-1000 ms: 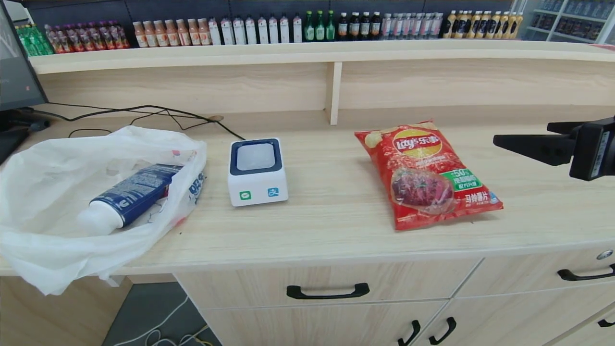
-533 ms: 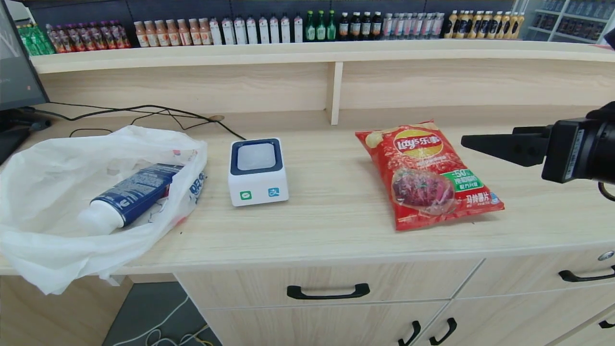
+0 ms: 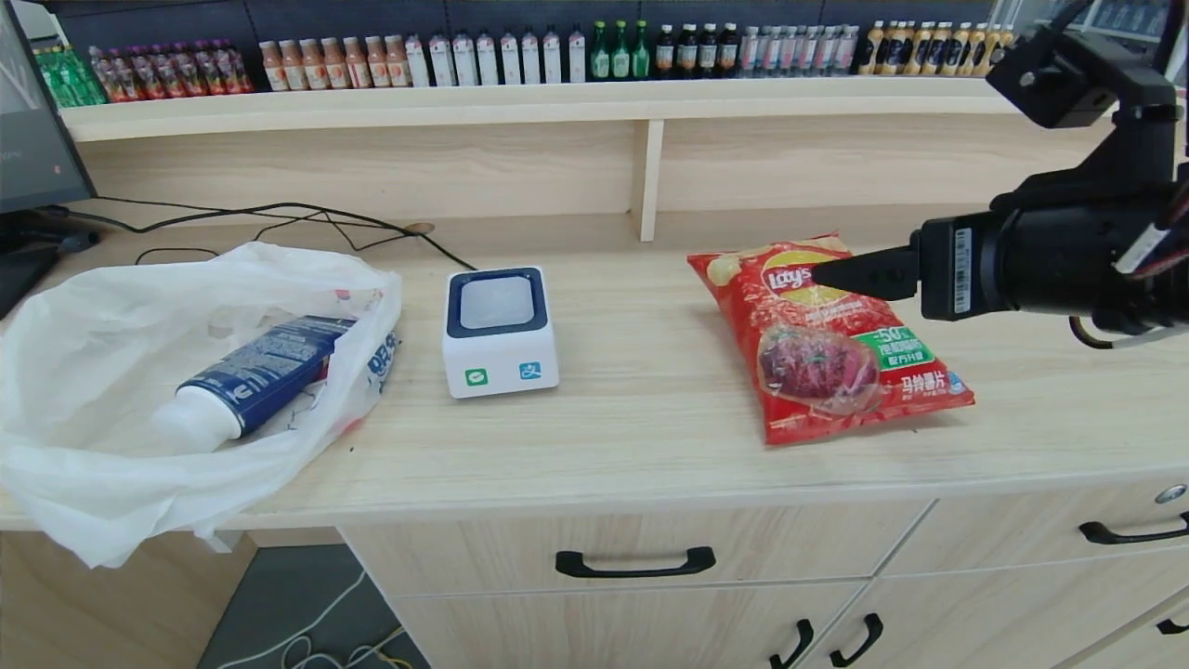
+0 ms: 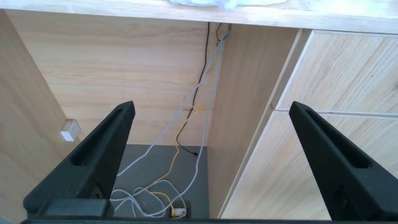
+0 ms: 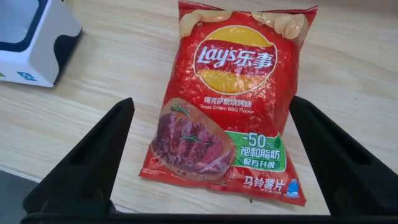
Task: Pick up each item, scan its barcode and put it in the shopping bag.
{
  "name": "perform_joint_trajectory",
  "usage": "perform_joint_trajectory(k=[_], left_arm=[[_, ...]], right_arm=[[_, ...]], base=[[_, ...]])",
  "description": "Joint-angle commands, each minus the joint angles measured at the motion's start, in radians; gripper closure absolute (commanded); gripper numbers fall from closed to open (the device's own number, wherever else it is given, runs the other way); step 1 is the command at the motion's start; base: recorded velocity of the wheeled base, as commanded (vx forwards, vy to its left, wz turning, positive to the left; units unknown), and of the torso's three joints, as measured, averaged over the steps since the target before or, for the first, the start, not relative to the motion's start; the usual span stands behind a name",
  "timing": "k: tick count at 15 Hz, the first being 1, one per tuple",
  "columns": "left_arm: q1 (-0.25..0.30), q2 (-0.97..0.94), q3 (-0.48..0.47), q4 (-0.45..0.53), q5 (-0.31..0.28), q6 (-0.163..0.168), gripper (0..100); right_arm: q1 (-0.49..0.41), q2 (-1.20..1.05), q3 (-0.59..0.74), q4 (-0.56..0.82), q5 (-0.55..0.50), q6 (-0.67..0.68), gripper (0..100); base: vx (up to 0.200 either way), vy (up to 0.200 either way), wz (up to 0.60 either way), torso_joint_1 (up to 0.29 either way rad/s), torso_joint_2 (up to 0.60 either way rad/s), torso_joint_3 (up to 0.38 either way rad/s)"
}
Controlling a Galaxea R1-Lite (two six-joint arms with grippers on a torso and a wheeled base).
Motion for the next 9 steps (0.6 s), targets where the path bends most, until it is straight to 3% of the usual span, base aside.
perform_joint_trajectory(k=[1, 5, 9], left_arm=[[0.000, 0.000, 0.000, 0.000, 0.000, 0.000, 0], [0.000, 0.000, 0.000, 0.000, 0.000, 0.000, 0], [-0.002, 0.000, 0.000, 0.000, 0.000, 0.000, 0]], right_arm=[[0.016, 0.105, -0.110, 0.040, -0.036, -0.002, 0], [0.034, 0.189, -0.235, 0.218, -0.041, 0.004, 0], [0.029, 0.232, -0.242, 0.236, -0.087, 0.018, 0]], base=[[0.000, 0.000, 0.00, 0.000, 0.00, 0.000], [0.000, 0.000, 0.00, 0.000, 0.00, 0.000], [0.000, 0.000, 0.00, 0.000, 0.00, 0.000]])
